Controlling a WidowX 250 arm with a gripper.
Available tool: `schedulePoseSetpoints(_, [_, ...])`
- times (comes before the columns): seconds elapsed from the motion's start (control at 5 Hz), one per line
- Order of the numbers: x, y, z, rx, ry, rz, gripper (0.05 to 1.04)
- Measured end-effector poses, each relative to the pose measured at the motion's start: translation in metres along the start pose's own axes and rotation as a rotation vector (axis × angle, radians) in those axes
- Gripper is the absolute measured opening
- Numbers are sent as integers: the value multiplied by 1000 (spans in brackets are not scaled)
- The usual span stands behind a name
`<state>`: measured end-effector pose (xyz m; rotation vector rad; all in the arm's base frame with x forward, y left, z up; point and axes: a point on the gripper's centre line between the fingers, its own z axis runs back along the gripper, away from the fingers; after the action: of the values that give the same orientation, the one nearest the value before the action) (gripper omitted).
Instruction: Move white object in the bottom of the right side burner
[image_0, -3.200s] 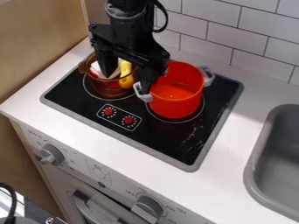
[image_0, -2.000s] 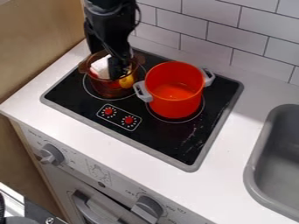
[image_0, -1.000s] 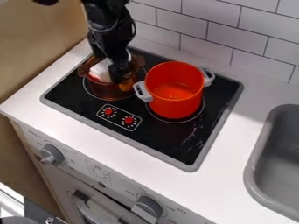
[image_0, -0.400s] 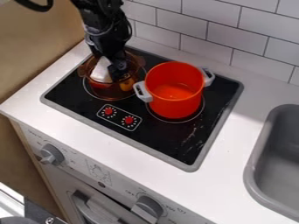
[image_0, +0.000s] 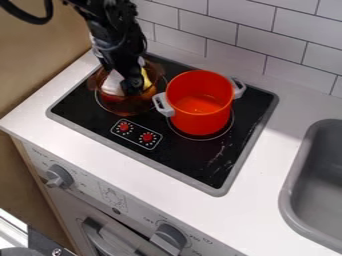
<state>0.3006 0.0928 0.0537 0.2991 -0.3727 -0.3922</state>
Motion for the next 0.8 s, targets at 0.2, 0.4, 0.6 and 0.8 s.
schedulePoseSetpoints(0.2, [-5,-12,8,-14,62,67,997])
schedulePoseSetpoints(0.4, [-4,-24,14,-26,104,165,997])
schedulePoseSetpoints(0.6, [1,-29,12,-25,56,239,997])
schedulePoseSetpoints(0.8, [5,-30,11,-37,25,265,950])
